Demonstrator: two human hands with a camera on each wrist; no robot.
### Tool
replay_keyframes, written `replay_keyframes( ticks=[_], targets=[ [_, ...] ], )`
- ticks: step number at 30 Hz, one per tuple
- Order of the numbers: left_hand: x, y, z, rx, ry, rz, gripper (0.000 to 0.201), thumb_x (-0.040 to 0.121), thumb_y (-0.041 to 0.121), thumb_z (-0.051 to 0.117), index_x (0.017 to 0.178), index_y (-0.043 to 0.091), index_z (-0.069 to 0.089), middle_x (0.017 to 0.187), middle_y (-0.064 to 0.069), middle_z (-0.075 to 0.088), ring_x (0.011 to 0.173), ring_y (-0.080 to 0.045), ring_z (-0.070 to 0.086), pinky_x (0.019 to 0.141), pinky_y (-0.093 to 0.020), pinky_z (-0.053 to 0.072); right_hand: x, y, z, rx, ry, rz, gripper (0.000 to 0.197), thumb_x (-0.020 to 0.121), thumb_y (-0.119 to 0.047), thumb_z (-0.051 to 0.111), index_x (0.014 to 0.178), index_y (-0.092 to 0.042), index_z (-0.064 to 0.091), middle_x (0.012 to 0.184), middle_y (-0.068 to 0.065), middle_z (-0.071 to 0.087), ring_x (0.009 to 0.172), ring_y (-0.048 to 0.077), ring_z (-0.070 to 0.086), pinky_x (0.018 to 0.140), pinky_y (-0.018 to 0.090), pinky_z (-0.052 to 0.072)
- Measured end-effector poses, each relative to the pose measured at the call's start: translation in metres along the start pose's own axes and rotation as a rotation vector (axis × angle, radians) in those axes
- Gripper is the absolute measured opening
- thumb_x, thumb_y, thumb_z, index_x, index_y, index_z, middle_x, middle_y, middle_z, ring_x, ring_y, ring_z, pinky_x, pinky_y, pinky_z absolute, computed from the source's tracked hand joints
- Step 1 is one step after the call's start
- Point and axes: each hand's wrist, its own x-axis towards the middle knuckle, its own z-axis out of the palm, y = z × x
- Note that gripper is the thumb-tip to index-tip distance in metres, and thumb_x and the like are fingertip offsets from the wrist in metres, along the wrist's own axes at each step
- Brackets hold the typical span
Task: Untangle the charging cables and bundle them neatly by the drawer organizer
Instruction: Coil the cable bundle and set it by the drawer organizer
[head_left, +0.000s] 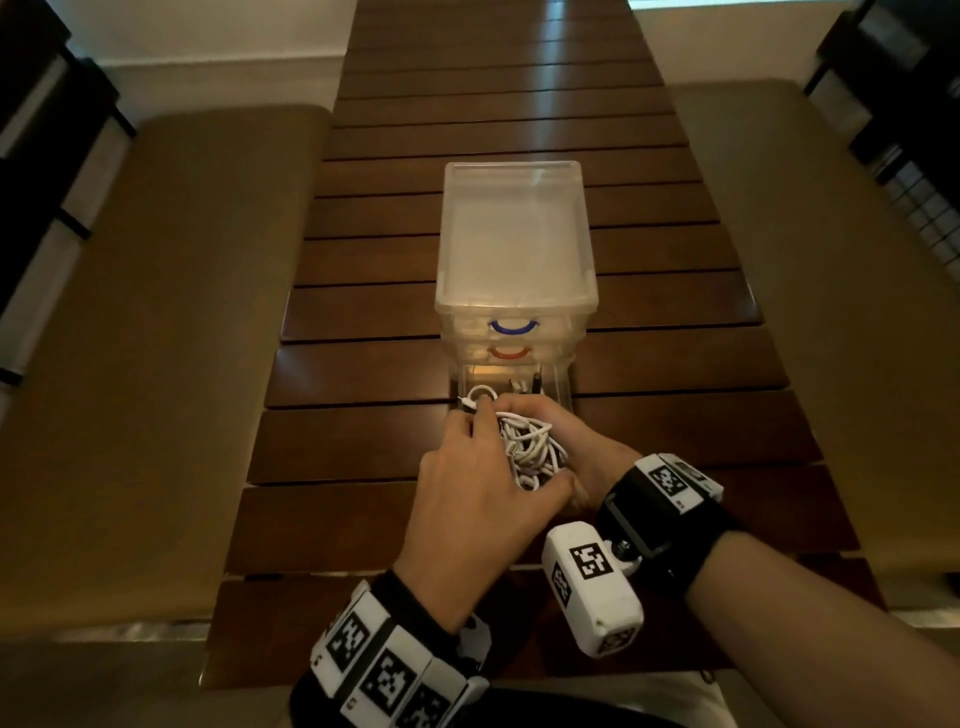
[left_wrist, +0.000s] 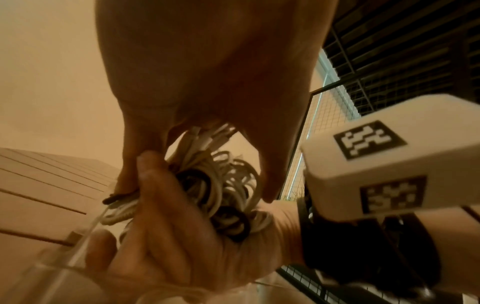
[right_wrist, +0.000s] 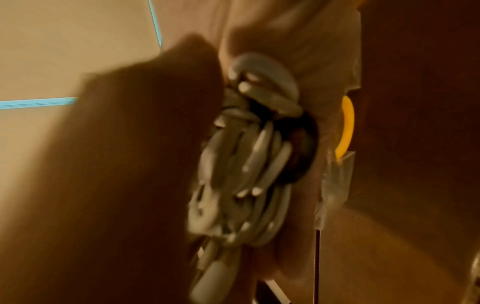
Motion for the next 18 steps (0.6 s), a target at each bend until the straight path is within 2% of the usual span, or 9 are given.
replay_keyframes(
  ticks=[3, 7, 10, 12, 14, 16, 18],
  targets=[
    [-0.002, 0.001, -0.001, 0.007, 0.017, 0.04, 0.096, 0.074, 0.065, 0.06, 0.151, 0.026, 0.019, 0.133, 0.004, 0.04, 0.118, -0.016, 0.05, 0.084, -0.021, 0.03, 0.001, 0.005, -0.001, 0.06, -0.047, -0.038, 0.027, 0.088, -0.025, 0.055, 0.066, -0.01, 0.063, 0.059, 0.003, 0.062, 0.052, 0.014, 0.062, 0.05, 0.024, 0.05],
    [-0.008, -0.001, 0.002, 0.008, 0.023, 0.078, 0.089, 0.075, 0.062, 0.06, 0.148, 0.032, 0.02, 0.129, 0.007, 0.039, 0.113, -0.012, 0.052, 0.082, -0.017, 0.029, 0.004, 0.014, -0.005, 0.097, -0.052, -0.078, 0.02, 0.087, -0.028, 0.058, 0.078, -0.009, 0.062, 0.071, 0.005, 0.061, 0.065, 0.016, 0.062, 0.06, 0.026, 0.05],
    [-0.005, -0.001, 0.0, 0.023, 0.017, 0.086, 0.086, 0.075, 0.061, 0.06, 0.146, 0.032, 0.023, 0.126, 0.007, 0.04, 0.111, -0.013, 0.052, 0.081, -0.018, 0.029, 0.005, 0.014, -0.004, 0.108, -0.039, -0.098, 0.024, 0.09, -0.031, 0.059, 0.081, -0.01, 0.065, 0.076, 0.006, 0.061, 0.068, 0.016, 0.062, 0.062, 0.026, 0.051],
    [0.001, -0.004, -0.002, 0.015, -0.004, 0.084, 0.085, 0.073, 0.06, 0.061, 0.145, 0.032, 0.025, 0.127, 0.006, 0.041, 0.112, -0.015, 0.051, 0.084, -0.02, 0.033, 0.004, 0.012, -0.004, 0.113, -0.042, -0.111, 0.028, 0.093, -0.03, 0.055, 0.078, -0.009, 0.067, 0.071, 0.006, 0.065, 0.064, 0.016, 0.065, 0.059, 0.025, 0.053],
    [0.005, -0.01, -0.004, -0.048, -0.038, 0.073, 0.088, 0.07, 0.061, 0.063, 0.146, 0.034, 0.025, 0.13, 0.006, 0.043, 0.116, -0.016, 0.05, 0.093, -0.026, 0.041, 0.002, 0.01, -0.002, 0.083, -0.04, -0.117, 0.028, 0.093, -0.026, 0.053, 0.078, -0.009, 0.068, 0.072, 0.006, 0.066, 0.066, 0.017, 0.067, 0.061, 0.026, 0.055],
    [0.005, -0.019, -0.004, -0.132, -0.078, 0.071, 0.095, 0.068, 0.066, 0.063, 0.148, 0.035, 0.023, 0.135, 0.009, 0.042, 0.121, -0.014, 0.048, 0.1, -0.032, 0.044, 0.0, 0.008, 0.0, 0.04, 0.002, -0.101, 0.027, 0.091, -0.022, 0.052, 0.076, -0.008, 0.069, 0.073, 0.007, 0.068, 0.067, 0.018, 0.068, 0.062, 0.028, 0.055],
    [0.003, -0.023, -0.003, -0.2, -0.097, 0.076, 0.1, 0.066, 0.077, 0.057, 0.15, 0.035, 0.023, 0.137, 0.012, 0.042, 0.123, -0.01, 0.047, 0.102, -0.035, 0.045, -0.002, 0.005, -0.001, 0.007, 0.052, -0.079, 0.026, 0.091, -0.02, 0.052, 0.076, -0.008, 0.068, 0.072, 0.008, 0.068, 0.066, 0.02, 0.069, 0.059, 0.03, 0.055]
  ],
)
